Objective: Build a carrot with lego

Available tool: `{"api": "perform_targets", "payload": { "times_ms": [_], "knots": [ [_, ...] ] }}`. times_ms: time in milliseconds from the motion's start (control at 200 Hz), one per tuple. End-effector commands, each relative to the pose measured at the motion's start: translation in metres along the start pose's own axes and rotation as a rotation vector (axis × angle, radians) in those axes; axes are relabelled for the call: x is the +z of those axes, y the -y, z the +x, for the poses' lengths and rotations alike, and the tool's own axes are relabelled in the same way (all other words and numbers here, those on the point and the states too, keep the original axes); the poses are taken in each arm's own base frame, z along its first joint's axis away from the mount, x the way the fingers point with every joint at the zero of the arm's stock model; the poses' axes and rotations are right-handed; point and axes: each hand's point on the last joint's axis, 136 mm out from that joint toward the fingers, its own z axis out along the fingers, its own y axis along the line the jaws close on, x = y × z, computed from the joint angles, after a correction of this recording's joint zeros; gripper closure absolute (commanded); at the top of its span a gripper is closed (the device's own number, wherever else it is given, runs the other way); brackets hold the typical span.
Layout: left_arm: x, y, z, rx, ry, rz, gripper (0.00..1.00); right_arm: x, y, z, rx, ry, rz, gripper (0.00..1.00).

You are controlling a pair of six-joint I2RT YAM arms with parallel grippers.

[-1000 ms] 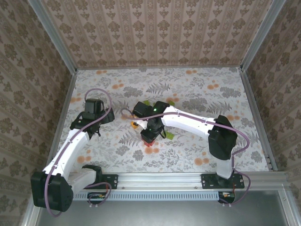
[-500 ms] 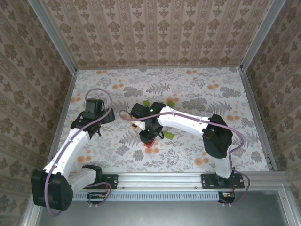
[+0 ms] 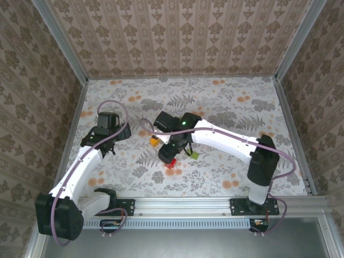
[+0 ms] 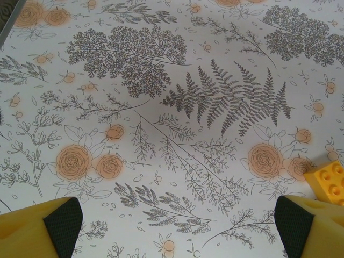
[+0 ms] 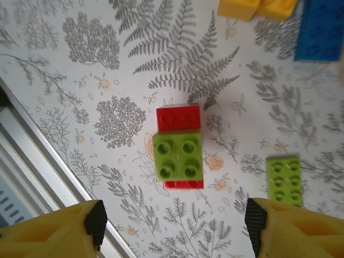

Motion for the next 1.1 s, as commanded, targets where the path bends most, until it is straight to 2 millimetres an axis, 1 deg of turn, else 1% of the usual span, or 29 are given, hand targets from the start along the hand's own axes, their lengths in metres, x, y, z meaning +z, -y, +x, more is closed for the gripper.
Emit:
{"api": "perform_targets", "payload": {
  "times_ms": [0, 80, 160, 275, 360, 420, 460, 560, 680, 845, 970, 1095],
  "knots": [
    [-0.006, 0.0, -0.008, 0.022, 0.016, -0.006, 0.05, -0.014, 0.029, 0.018, 0.012, -0.005, 0.109, 0.28],
    [-0.007, 0.0, -0.008, 0.021, 0.02, -0.006, 0.05, -0.006, 0.059, 0.037, 0.039, -0.049, 0.217, 0.27],
    [-0.007, 0.0, -0.008, 0.02, 0.022, -0.003, 0.05, 0.013, 0.08, 0.056, 0.076, -0.105, 0.252, 0.27],
    [-0.007, 0.002, -0.008, 0.02, 0.021, 0.003, 0.05, 0.043, 0.098, 0.075, 0.106, -0.159, 0.248, 0.27],
    [-0.008, 0.002, -0.008, 0.019, 0.023, 0.007, 0.05, 0.057, 0.114, 0.083, 0.117, -0.173, 0.259, 0.26],
    [-0.008, 0.002, -0.008, 0.019, 0.023, 0.007, 0.05, 0.066, 0.119, 0.087, 0.122, -0.183, 0.242, 0.26],
    [-0.008, 0.002, -0.008, 0.02, 0.023, 0.007, 0.05, 0.071, 0.121, 0.087, 0.129, -0.191, 0.225, 0.25],
    [-0.008, 0.002, -0.008, 0.02, 0.023, 0.004, 0.05, 0.081, 0.117, 0.085, 0.109, -0.211, 0.181, 0.25],
    [-0.008, 0.002, -0.007, 0.019, 0.023, 0.007, 0.05, 0.093, 0.12, 0.084, 0.099, -0.227, 0.158, 0.25],
    [-0.008, 0.002, -0.008, 0.019, 0.025, 0.008, 0.05, 0.111, 0.114, 0.084, 0.089, -0.256, 0.1, 0.26],
    [-0.008, 0.002, -0.007, 0.02, 0.024, 0.005, 0.05, 0.118, 0.115, 0.085, 0.089, -0.272, 0.097, 0.26],
    [-0.007, 0.002, -0.008, 0.02, 0.025, 0.004, 0.05, 0.12, 0.116, 0.087, 0.091, -0.288, 0.099, 0.29]
  ]
}}
